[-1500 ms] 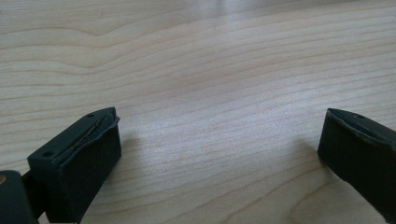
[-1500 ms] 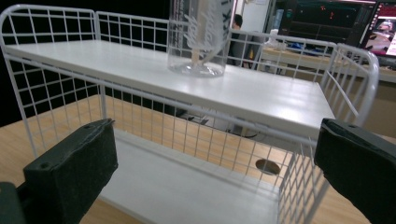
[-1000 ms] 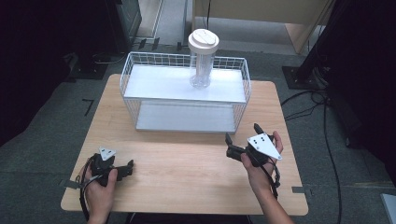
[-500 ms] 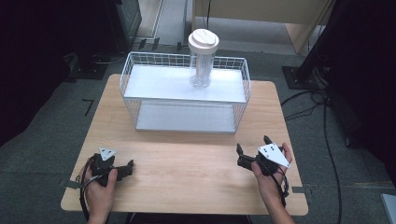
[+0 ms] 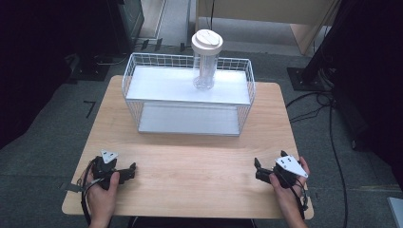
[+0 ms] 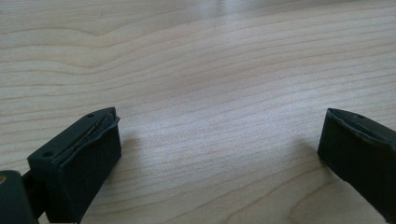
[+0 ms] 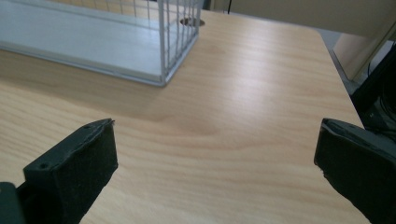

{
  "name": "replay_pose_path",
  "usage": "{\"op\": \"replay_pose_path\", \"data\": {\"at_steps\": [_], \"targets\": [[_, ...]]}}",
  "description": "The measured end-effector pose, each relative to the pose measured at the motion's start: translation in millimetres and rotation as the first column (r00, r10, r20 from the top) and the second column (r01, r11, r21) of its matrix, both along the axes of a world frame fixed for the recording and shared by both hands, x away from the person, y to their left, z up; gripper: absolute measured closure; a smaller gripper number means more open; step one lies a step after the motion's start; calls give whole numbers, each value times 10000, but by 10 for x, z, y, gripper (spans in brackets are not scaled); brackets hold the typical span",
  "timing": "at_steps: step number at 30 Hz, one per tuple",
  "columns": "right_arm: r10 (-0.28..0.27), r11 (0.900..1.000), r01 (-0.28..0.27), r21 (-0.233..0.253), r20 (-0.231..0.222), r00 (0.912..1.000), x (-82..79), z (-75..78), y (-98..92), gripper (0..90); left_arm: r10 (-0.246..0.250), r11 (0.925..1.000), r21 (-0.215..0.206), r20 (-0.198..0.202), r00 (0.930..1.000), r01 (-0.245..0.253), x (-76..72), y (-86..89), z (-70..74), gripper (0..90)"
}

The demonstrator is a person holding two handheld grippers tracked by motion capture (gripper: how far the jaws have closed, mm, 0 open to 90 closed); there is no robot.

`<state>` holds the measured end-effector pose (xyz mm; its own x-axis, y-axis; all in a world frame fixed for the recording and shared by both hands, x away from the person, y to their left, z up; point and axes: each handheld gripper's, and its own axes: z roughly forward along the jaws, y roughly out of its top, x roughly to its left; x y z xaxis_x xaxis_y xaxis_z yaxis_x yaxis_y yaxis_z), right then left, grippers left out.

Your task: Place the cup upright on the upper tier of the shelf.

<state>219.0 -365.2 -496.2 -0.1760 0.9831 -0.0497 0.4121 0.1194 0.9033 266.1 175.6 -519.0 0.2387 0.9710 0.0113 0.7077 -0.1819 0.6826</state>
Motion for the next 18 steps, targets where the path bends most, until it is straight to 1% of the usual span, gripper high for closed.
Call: {"op": "replay_pose_path", "data": {"at_steps": [7, 8, 12, 15, 18], "targets": [[-396, 9992, 392, -100, -436, 9983, -115, -103, -191, 0, 4, 10000, -3, -2, 10000, -4, 0, 0, 0, 0], [-424, 9990, 416, -182, -467, 9980, -128, -112, -221, 0, -4, 10000, 5, -1, 10000, 4, 0, 0, 0, 0], [-670, 9977, 665, -93, -715, 9952, -170, -142, -321, 0, -3, 10000, 3, -2, 10000, 3, 0, 0, 0, 0], [-730, 9973, 725, -89, -953, 9928, -184, -178, -378, 0, 4, 10000, -3, 0, 10000, -4, 0, 0, 0, 0], [-665, 9978, 665, -45, -1254, 9899, -187, -225, -424, 0, -3, 10000, 2, 0, 10000, 3, 0, 0, 0, 0]]}}
